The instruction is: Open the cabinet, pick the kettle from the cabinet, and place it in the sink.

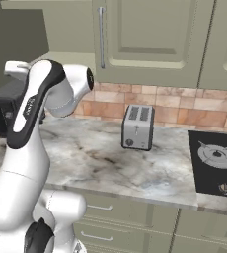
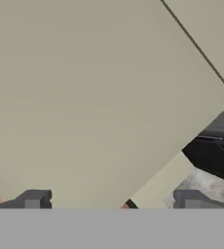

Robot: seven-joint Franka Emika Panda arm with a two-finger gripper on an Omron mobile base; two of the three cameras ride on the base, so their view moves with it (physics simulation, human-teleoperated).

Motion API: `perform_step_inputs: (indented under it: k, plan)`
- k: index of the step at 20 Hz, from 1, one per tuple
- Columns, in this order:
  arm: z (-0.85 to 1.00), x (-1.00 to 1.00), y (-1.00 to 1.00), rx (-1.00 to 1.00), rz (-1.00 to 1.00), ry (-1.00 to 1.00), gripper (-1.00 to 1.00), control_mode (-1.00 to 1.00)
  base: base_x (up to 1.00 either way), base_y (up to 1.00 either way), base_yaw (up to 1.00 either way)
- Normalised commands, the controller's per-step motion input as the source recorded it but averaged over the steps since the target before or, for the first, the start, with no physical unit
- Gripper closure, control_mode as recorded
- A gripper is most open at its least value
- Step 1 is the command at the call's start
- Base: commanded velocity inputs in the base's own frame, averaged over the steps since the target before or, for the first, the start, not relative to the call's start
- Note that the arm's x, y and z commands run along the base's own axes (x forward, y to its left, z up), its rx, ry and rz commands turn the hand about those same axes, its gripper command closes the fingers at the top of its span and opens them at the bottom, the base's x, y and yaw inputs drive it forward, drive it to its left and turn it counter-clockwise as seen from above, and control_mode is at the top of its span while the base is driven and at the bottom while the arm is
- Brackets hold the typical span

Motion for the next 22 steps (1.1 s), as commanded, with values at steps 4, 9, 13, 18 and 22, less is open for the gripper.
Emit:
perform_step_inputs:
  k: [4,9,13,18,22]
  plan:
    - [0.18,0.00,-0.50,-0.03,-0.14,0.00,-1.00,-1.00,0.00,0.00,0.00]
    - [0.18,0.00,-0.46,-0.13,-0.14,0.00,-1.00,-1.00,0.00,0.00,0.00]
    - [0.13,-0.01,-0.42,-0.21,-0.14,0.00,-1.00,-1.00,0.00,0.00,0.00]
    - [0.06,0.00,-0.33,-0.26,-0.16,0.00,-1.00,-1.00,0.00,0.00,0.00]
    - [0.06,0.00,-0.34,-0.25,-0.21,0.00,-1.00,-1.00,0.00,0.00,0.00]
